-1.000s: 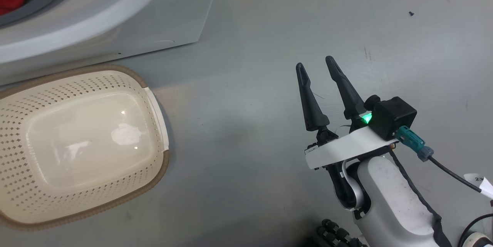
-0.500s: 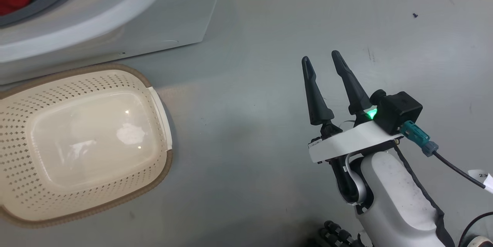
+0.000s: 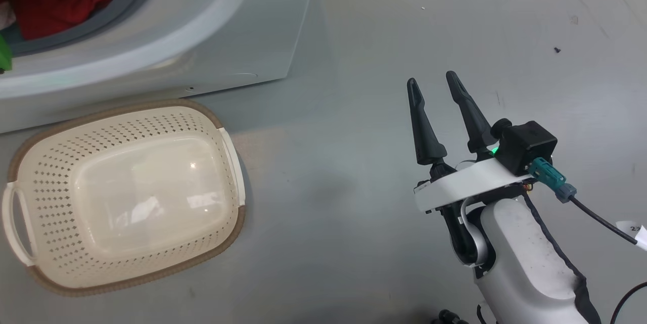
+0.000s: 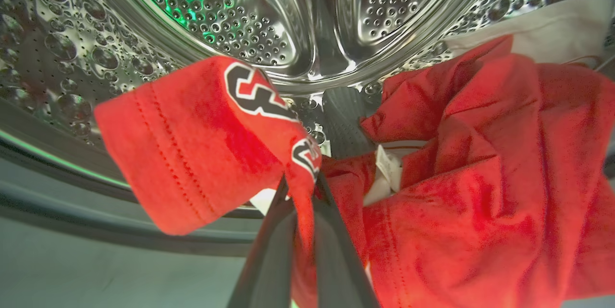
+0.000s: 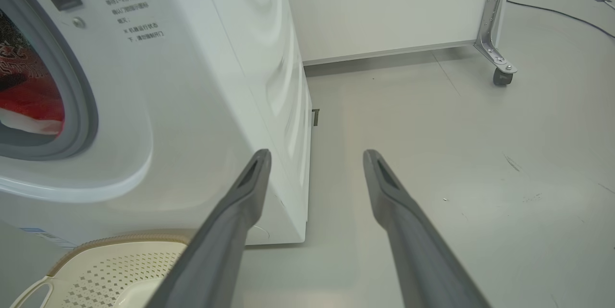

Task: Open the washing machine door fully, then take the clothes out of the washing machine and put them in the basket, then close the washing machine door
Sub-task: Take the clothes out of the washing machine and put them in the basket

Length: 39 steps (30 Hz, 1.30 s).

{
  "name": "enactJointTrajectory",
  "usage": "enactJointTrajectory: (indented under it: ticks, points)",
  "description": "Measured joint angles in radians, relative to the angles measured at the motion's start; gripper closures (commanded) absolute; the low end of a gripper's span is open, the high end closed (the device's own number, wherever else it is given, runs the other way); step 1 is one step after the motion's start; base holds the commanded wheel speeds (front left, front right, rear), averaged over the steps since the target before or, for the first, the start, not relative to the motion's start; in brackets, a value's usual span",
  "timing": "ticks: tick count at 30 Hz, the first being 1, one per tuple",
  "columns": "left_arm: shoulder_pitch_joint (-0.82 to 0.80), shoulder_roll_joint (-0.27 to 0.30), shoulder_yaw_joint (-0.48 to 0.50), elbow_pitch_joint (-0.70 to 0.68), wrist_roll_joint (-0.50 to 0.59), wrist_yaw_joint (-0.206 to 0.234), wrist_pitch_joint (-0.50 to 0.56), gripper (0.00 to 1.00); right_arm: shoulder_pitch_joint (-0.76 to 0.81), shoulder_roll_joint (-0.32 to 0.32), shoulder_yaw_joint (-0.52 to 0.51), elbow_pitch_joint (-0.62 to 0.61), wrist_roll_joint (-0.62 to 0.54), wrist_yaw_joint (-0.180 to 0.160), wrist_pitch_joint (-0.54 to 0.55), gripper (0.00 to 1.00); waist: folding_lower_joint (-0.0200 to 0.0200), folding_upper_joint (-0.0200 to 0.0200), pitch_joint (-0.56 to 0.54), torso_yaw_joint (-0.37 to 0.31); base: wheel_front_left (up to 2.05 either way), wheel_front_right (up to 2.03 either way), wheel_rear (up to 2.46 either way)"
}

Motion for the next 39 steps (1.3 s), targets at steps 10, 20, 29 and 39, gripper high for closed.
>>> enactJointTrajectory:
  ticks: [10, 20, 29, 39]
  points:
    - [0.086, -0.080, -0.004, 0.032, -0.038, -0.035, -0.134, 1.00, 0.013, -0.001, -0.034, 0.044, -0.037, 0.015, 0.000, 0.00, 0.0000, 0.0000, -0.092, 0.047, 0.00, 0.00, 0.00]
    - [0.175, -0.100, -0.006, 0.057, -0.049, -0.068, -0.242, 1.00, 0.072, -0.001, -0.066, 0.073, -0.051, 0.026, 0.000, 0.00, 0.0000, 0.0000, -0.188, 0.102, 0.00, 0.00, 0.00]
    - [0.238, -0.100, 0.022, 0.054, -0.066, -0.074, -0.306, 1.00, 0.114, -0.001, -0.078, 0.084, -0.051, 0.036, 0.000, 0.00, 0.0000, 0.0000, -0.261, 0.141, 0.00, 0.00, 0.00]
    - [0.291, -0.100, 0.003, -0.008, -0.051, -0.098, -0.324, 1.00, 0.134, -0.001, -0.084, 0.090, -0.051, 0.047, 0.000, 0.00, 0.0000, 0.0000, -0.312, 0.162, 0.00, 0.00, 0.00]
